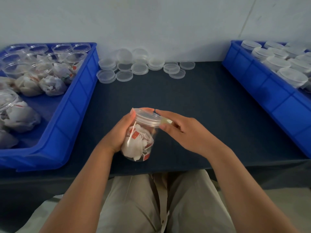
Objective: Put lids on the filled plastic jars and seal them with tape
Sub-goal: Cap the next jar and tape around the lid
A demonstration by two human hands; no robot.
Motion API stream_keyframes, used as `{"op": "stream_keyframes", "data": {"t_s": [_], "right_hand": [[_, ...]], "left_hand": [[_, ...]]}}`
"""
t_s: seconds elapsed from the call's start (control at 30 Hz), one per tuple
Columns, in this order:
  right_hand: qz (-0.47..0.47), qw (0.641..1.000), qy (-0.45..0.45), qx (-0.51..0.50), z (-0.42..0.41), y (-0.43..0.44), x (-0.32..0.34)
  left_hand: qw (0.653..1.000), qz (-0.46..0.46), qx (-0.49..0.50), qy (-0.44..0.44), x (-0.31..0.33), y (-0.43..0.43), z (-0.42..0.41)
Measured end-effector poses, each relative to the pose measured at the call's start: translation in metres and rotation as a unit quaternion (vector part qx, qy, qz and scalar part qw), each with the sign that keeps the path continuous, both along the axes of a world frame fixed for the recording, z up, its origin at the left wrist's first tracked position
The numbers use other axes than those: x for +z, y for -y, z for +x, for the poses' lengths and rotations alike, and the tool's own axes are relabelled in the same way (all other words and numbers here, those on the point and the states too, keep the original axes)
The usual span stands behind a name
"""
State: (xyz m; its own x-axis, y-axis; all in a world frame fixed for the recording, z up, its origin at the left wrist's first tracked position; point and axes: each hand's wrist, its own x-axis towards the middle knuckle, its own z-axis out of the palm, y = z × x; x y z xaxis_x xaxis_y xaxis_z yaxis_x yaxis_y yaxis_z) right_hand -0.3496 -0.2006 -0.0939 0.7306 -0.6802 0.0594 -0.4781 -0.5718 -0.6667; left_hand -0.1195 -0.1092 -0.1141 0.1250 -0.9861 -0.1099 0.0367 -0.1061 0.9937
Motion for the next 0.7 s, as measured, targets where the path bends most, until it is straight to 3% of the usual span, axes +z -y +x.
{"op": "stream_keyframes", "data": {"t_s": [0.1,0.23,0.4,0.57,0.7], "right_hand": [[-0.026,0.999,0.006,-0.017,0.005,-0.007,0.000],[-0.063,0.996,-0.016,-0.065,-0.001,-0.012,0.000],[-0.108,0.988,-0.019,-0.109,0.004,-0.034,0.003],[-0.112,0.986,-0.025,-0.118,0.010,-0.039,0.002],[-0.028,0.998,-0.022,-0.050,-0.005,-0.027,0.002]], "left_hand": [[0.999,-0.013,0.004,0.050,-0.002,0.004,0.000],[0.944,-0.108,0.193,0.243,0.004,0.002,-0.009],[0.921,-0.045,0.176,0.343,0.012,-0.011,-0.043],[0.899,-0.030,0.226,0.373,0.011,-0.006,-0.053],[0.919,-0.020,0.215,0.330,0.010,0.001,-0.035]]}}
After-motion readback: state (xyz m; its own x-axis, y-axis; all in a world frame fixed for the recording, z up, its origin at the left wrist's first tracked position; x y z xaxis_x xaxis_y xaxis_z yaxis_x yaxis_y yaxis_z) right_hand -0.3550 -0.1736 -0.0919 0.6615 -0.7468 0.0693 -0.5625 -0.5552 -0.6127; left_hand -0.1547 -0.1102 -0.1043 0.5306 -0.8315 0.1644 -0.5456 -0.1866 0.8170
